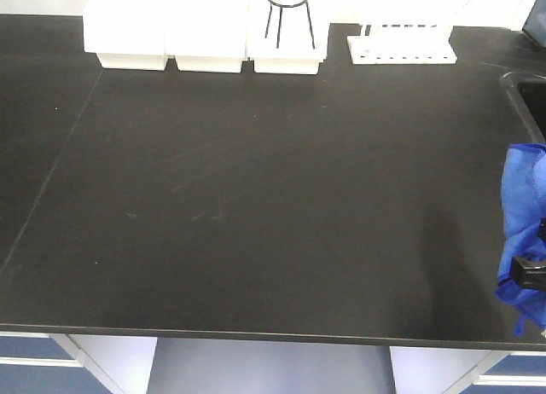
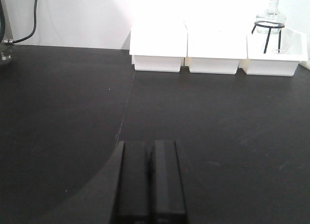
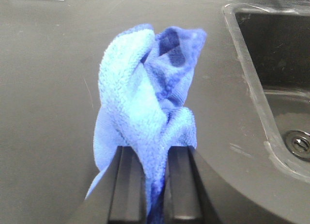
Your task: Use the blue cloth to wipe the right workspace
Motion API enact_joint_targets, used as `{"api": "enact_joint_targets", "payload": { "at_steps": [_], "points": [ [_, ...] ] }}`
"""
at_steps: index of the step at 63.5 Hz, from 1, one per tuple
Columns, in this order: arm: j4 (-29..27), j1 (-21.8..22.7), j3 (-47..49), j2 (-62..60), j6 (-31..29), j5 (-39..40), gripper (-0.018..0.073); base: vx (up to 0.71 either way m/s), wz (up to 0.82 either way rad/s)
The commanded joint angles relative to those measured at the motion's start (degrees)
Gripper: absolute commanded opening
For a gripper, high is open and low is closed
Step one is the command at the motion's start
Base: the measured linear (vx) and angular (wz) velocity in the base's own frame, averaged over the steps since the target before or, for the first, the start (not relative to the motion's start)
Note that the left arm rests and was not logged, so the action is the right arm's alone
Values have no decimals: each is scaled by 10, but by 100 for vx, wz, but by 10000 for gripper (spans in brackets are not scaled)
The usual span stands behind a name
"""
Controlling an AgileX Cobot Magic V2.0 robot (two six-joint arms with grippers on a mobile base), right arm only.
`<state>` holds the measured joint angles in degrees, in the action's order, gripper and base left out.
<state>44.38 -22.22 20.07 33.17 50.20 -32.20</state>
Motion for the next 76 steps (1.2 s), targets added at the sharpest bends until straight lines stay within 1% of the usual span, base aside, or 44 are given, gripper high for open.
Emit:
{"api": "enact_joint_targets", "payload": {
  "at_steps": [1,44,76],
  "points": [
    [22,-2,17,-1,-3,22,-5,0,0],
    [22,-1,17,-1,-3,20,-5,-2,0],
    [22,-1,17,-1,-3,19,-5,-18,6]
  ]
}}
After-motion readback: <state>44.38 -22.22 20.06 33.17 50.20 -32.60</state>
